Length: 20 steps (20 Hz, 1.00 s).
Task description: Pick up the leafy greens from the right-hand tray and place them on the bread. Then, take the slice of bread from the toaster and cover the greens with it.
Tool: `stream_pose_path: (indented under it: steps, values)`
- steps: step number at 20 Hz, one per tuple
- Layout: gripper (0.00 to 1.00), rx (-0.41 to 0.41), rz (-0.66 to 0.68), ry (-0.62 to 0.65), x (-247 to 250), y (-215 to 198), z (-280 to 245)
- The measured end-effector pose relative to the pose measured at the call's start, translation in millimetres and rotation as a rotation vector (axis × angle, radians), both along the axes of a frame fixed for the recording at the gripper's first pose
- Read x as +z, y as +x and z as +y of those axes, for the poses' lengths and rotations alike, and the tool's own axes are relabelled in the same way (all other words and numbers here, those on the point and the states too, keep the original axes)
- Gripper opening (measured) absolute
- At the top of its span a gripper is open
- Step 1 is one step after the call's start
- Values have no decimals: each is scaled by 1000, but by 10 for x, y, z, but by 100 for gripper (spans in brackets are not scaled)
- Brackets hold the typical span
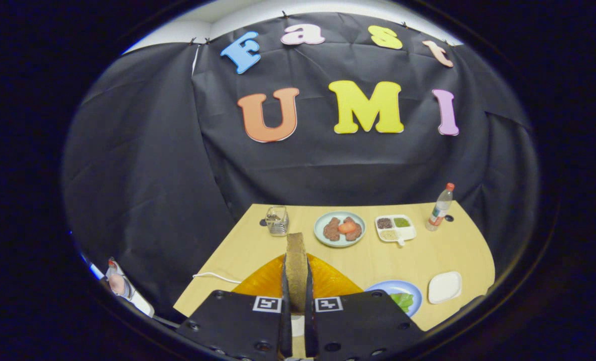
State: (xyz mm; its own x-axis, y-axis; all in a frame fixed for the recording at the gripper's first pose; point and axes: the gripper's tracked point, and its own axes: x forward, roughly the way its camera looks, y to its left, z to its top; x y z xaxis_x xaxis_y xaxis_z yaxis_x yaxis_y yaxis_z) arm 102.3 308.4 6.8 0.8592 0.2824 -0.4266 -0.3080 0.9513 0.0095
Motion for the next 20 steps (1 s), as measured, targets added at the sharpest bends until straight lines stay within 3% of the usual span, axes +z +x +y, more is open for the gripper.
stream_pose_path:
  steps: [6, 12, 20]
  values:
    - [10, -29, 10, 3, -134, -94, -522]
    - [10, -92, 65, -28, -1028, 98, -1280]
    - [9, -79, 212, 152, -1925, 290, -1748]
